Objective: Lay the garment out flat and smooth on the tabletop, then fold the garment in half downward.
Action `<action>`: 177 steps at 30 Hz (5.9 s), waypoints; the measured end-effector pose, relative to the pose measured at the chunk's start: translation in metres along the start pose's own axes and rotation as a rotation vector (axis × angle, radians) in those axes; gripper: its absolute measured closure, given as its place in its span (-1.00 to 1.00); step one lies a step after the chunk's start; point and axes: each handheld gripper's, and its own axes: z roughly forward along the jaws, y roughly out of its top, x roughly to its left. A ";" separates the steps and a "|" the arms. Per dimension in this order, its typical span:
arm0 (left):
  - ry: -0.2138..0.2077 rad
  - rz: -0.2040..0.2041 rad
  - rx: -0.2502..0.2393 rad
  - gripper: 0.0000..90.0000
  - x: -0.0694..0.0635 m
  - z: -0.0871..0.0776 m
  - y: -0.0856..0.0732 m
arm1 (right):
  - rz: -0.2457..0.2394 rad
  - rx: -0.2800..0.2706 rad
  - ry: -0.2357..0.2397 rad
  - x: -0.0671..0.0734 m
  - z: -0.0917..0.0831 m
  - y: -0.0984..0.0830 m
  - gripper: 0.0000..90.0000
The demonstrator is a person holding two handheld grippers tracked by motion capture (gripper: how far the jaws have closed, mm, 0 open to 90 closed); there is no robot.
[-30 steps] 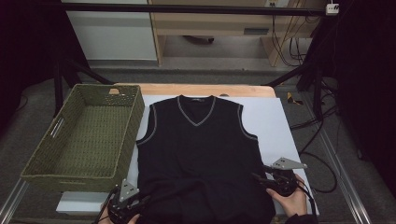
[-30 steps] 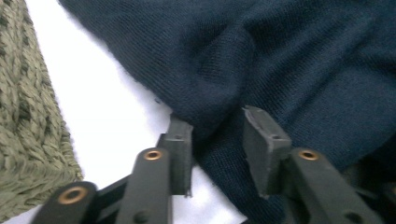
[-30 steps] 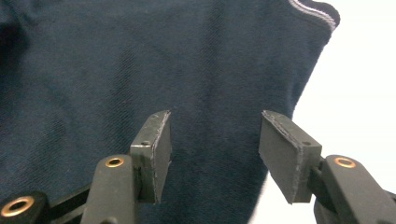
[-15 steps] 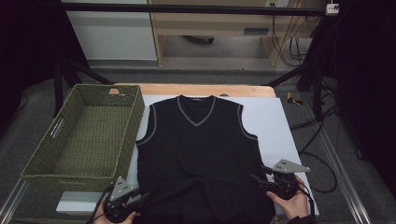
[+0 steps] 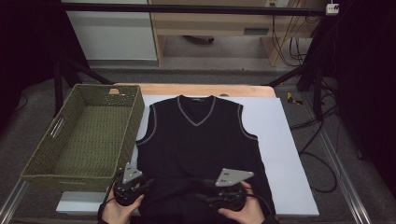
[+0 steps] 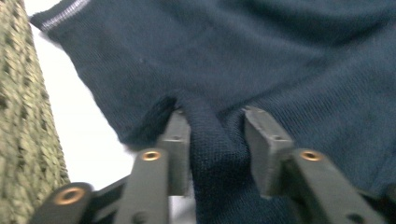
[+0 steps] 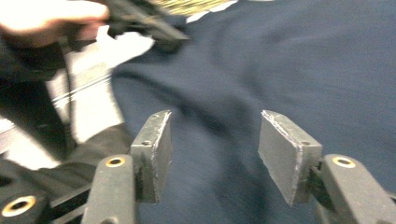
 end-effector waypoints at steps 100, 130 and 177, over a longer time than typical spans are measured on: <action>-0.068 -0.003 -0.093 -0.08 -0.004 -0.058 -0.020 | 0.249 0.017 -0.422 -0.105 -0.117 -0.083 0.07; -0.210 -0.010 -0.323 -1.00 0.011 0.016 0.090 | 0.250 -0.190 -0.430 -0.147 -0.102 -0.029 -0.79; 0.089 -0.065 -0.120 -0.30 0.099 0.128 0.156 | 0.329 -0.076 -0.564 -0.258 -0.030 0.008 -0.54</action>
